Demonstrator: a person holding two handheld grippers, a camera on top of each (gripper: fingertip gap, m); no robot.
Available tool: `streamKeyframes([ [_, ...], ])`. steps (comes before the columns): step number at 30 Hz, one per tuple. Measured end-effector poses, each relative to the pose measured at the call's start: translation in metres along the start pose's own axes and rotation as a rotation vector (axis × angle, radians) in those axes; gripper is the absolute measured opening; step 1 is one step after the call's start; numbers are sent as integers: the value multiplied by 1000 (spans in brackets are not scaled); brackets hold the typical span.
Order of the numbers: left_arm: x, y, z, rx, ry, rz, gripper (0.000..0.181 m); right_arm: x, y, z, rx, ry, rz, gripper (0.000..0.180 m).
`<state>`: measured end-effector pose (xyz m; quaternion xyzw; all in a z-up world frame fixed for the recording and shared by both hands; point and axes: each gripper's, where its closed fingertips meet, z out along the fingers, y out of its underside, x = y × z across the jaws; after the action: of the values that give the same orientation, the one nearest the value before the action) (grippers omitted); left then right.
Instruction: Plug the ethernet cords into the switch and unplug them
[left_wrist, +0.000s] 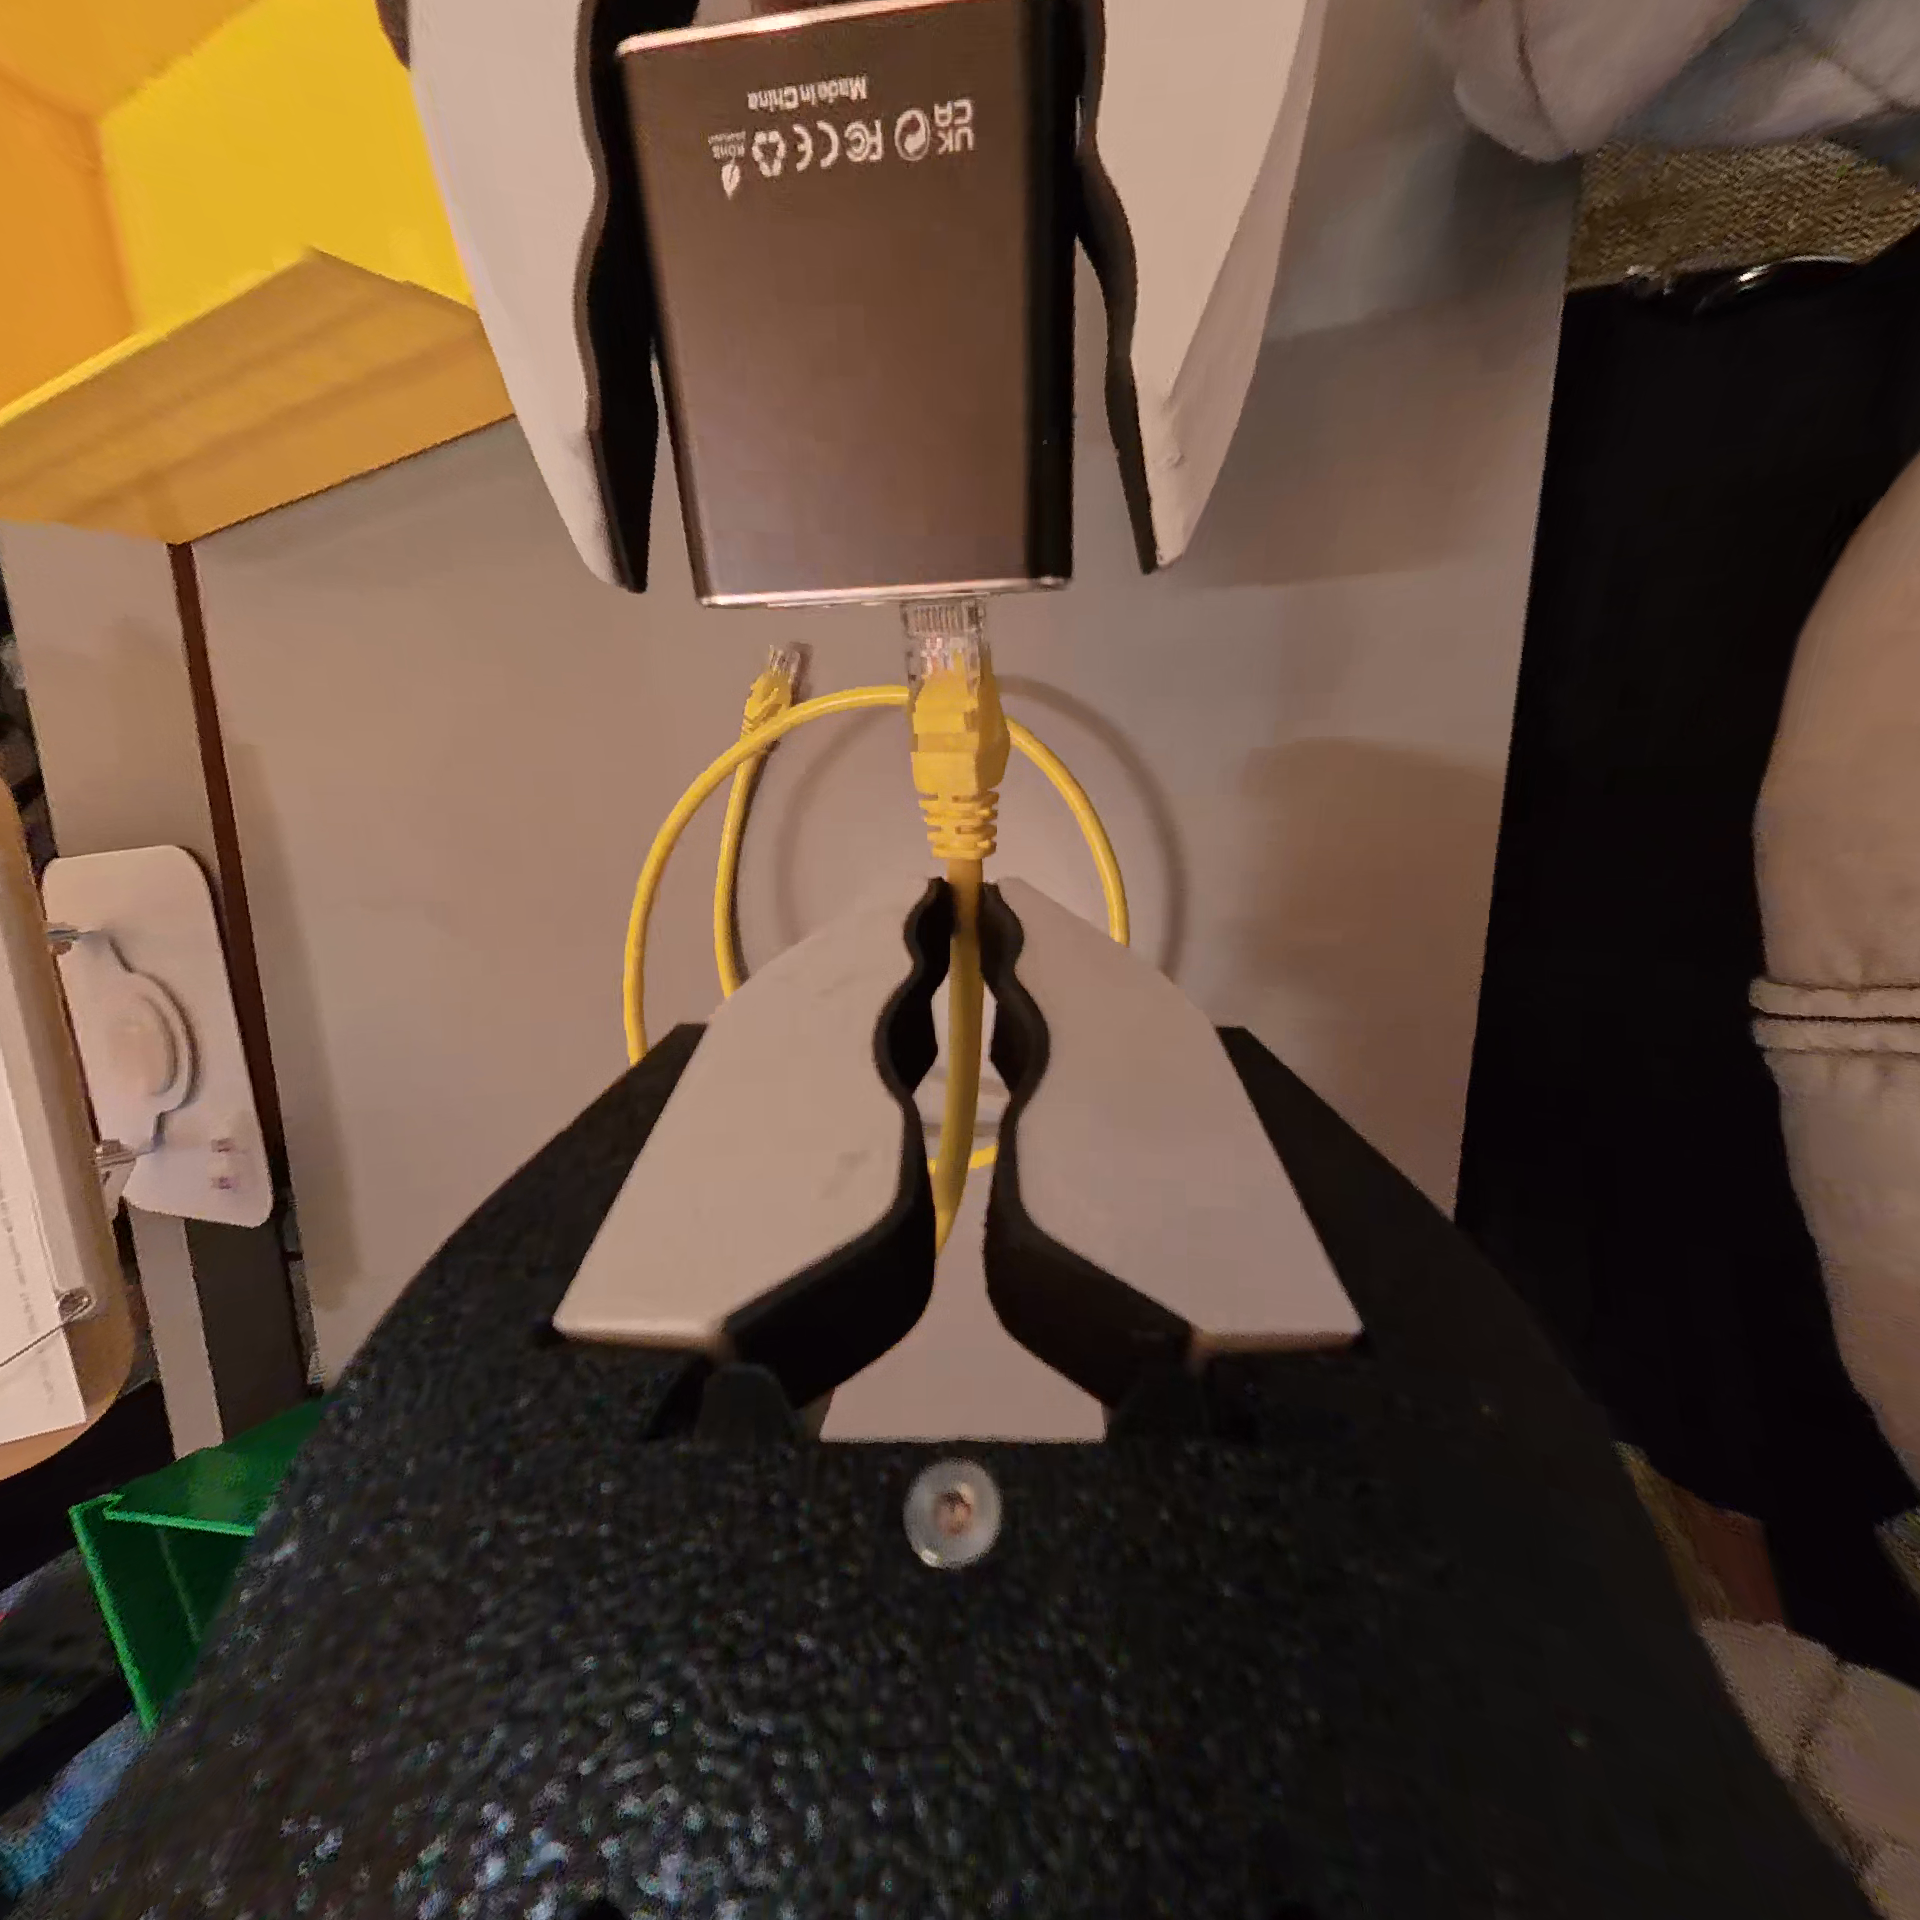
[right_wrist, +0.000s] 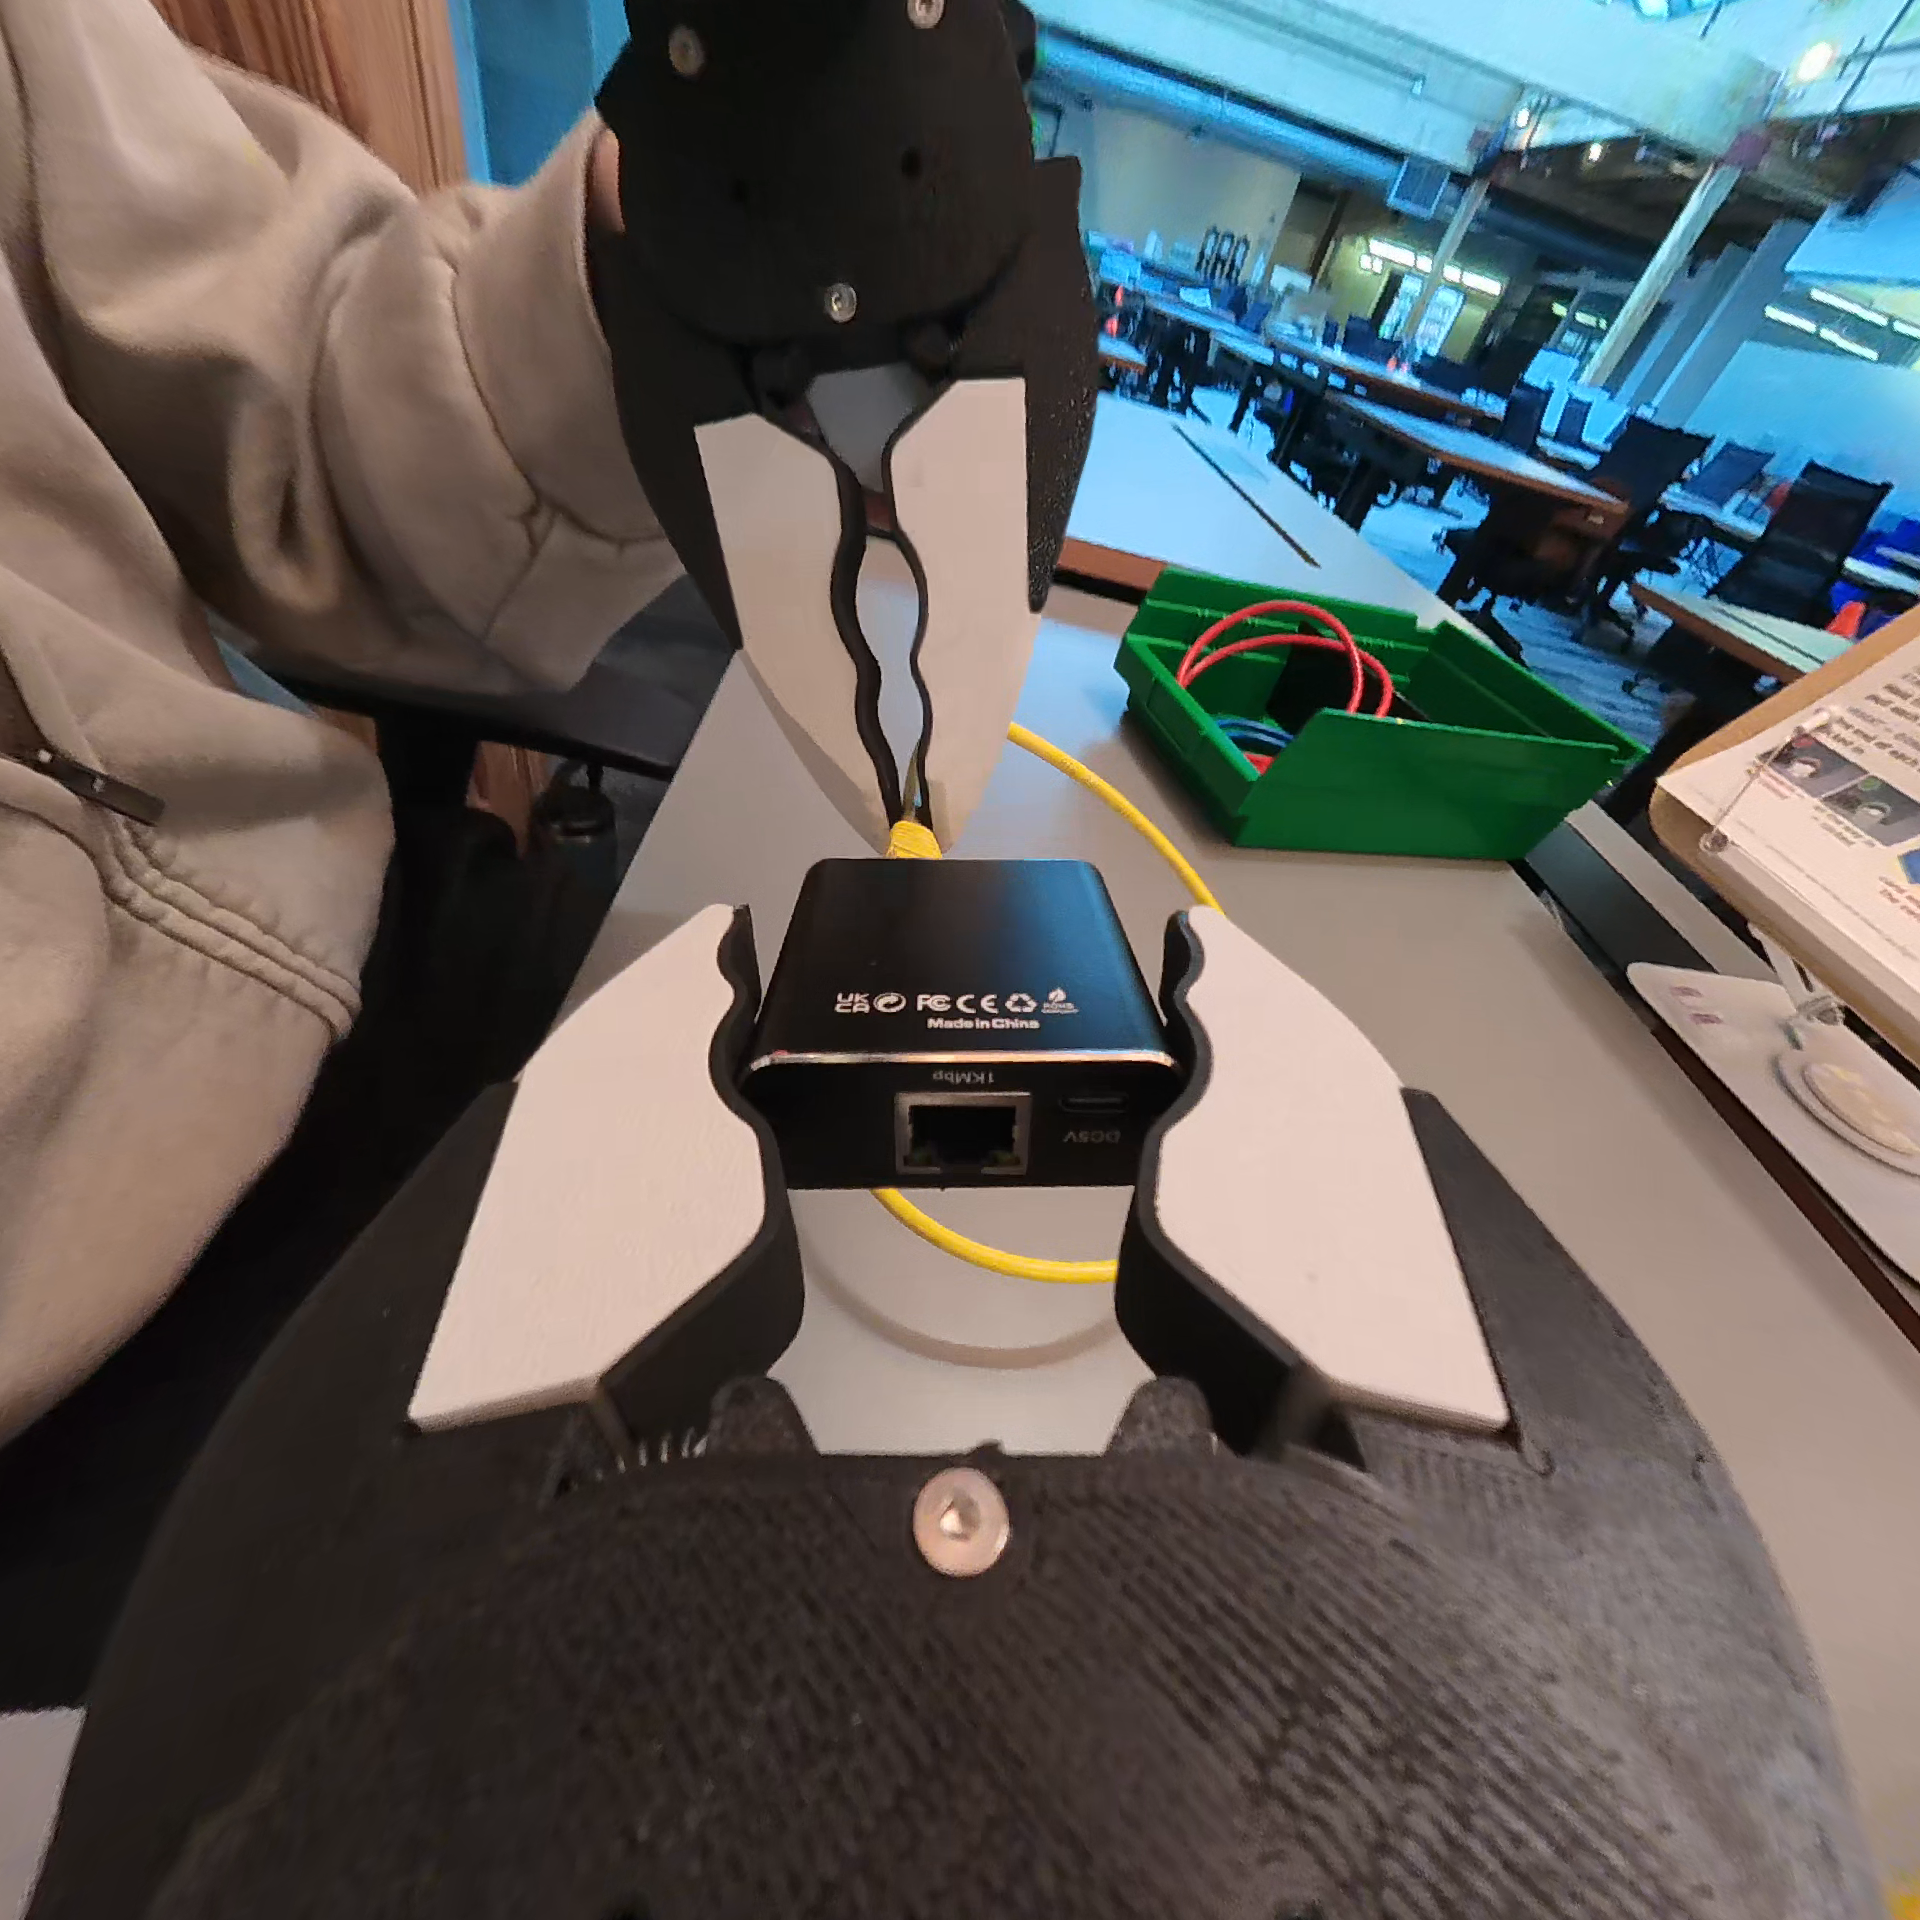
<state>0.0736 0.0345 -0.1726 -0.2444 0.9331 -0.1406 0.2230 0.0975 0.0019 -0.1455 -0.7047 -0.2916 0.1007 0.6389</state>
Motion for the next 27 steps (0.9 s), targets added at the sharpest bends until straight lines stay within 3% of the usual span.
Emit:
streamKeyframes([
  [4,0,1,4,11,27,-10,5,0,8,0,-73,12,-20,75],
  [10,-2,-17,-9,295,116,-110,5,1,-6,-10,25,16,-4,76],
  [14,-1,-10,-4,147,27,13,5,-2,-10,-4,71,-18,11,75],
  [18,-2,-13,-9,104,-3,31,5,-1,-15,-6,144,-40,59,76],
  [27,-8,3,0,-120,-67,21,5,4,-2,2,44,-5,69,75],
])
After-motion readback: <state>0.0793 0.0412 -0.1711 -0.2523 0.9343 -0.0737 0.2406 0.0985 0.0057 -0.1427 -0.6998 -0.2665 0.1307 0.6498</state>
